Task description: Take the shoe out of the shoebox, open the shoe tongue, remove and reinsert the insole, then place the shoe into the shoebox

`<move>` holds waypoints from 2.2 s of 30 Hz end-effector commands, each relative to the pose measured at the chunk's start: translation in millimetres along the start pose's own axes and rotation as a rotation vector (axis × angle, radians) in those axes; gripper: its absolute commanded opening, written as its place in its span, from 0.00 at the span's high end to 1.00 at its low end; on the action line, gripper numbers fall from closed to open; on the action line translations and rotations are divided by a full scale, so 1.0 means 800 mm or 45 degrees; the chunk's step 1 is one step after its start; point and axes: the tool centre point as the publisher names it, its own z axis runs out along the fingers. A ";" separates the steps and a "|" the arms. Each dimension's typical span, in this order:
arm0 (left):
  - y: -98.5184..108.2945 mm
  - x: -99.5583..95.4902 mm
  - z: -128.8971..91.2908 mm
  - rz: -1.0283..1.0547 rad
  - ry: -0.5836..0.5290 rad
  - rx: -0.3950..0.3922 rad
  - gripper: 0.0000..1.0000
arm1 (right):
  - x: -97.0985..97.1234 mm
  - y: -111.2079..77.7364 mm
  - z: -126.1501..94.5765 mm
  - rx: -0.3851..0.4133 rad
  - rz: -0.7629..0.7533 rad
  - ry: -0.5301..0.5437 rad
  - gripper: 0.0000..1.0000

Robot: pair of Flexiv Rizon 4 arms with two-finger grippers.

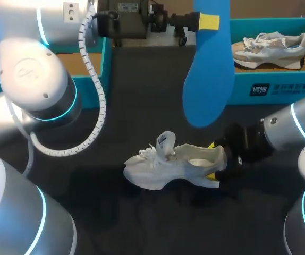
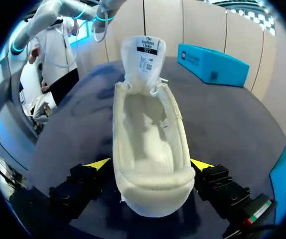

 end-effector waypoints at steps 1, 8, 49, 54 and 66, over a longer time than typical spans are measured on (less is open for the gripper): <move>0.007 0.009 -0.008 0.002 0.008 0.028 1.00 | 0.005 0.007 -0.008 0.079 0.014 -0.008 0.00; 0.012 0.018 -0.015 -0.006 0.038 0.063 1.00 | 0.011 0.015 -0.022 0.141 0.041 -0.026 0.00; 0.049 0.052 -0.053 -0.067 0.123 0.127 1.00 | 0.032 0.046 -0.063 0.322 0.104 -0.119 0.00; 0.049 0.052 -0.053 -0.067 0.123 0.127 1.00 | 0.032 0.046 -0.063 0.322 0.104 -0.119 0.00; 0.049 0.052 -0.053 -0.067 0.123 0.127 1.00 | 0.024 0.058 -0.068 0.424 0.145 -0.124 0.00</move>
